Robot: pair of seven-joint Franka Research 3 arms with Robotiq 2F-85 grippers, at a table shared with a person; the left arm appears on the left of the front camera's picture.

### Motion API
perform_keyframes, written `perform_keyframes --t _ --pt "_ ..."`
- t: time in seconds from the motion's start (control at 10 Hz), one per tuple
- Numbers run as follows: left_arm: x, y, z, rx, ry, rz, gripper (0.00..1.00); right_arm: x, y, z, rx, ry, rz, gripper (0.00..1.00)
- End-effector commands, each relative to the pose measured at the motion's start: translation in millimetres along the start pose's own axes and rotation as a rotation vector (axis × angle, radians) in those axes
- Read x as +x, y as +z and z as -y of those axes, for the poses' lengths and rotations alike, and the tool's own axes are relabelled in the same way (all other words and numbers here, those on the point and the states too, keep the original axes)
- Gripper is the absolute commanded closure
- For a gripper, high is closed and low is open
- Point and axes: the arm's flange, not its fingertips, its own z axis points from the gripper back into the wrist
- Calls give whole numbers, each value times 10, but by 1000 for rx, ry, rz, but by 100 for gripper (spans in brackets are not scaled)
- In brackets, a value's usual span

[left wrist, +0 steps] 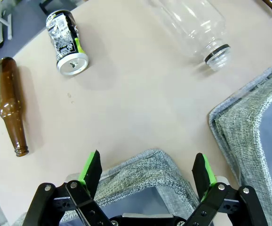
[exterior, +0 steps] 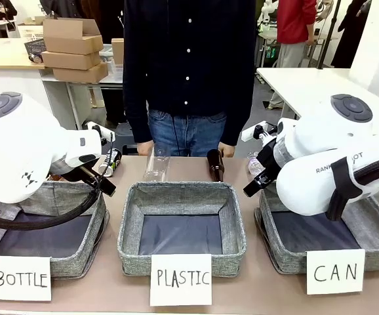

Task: Sort the can waste into the basket.
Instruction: Pick up the can waste from the table and place it in the right Fabric basket.

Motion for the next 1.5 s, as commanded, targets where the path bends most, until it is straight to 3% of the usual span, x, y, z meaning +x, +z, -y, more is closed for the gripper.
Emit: perform_keyframes --t 0.0,0.1,0.2,0.3,0.4,0.5,0.6,0.7,0.8,0.9,1.0,1.1,1.2,1.3,1.4 --pt "0 0 0 0 0 0 0 0 0 0 0 0 0 0" --pt "118 328 -61 -37 -15 34 0 -26 356 18 -40 -9 -1 0" --pt "240 811 -94 -30 62 51 0 -102 808 85 -30 -27 59 0" --pt "239 1373 -75 -61 63 106 0 -269 1282 125 -40 -31 112 0" --pt "95 1791 -43 -49 44 186 0 -494 1658 100 -39 -22 115 0" --pt "-132 1982 3 -37 17 206 0 -767 1878 -41 7 43 184 0" --pt "-298 1850 27 72 8 196 0 209 1151 248 -50 -37 108 0" --pt "293 1808 -5 -30 51 186 0 209 1151 248 -50 -37 108 0" --pt "230 2123 -34 0 37 213 0 148 1765 238 -45 -23 155 0" --pt "210 2004 -3 -318 2 154 0 159 1715 305 191 -151 141 0" --pt "141 2025 -167 -549 92 165 0 82 1752 497 449 -339 80 0" --pt "-5 2053 -444 -880 203 206 0 -111 1800 771 725 -464 72 0" --pt "-180 1997 -746 -986 386 243 0 -345 1804 1081 907 -631 82 0" --pt "-340 1921 -922 -1056 508 279 0 -601 1764 1330 1013 -742 130 0" --pt "-478 1864 -1056 -1121 588 340 0 -850 1731 1492 1020 -824 208 0"
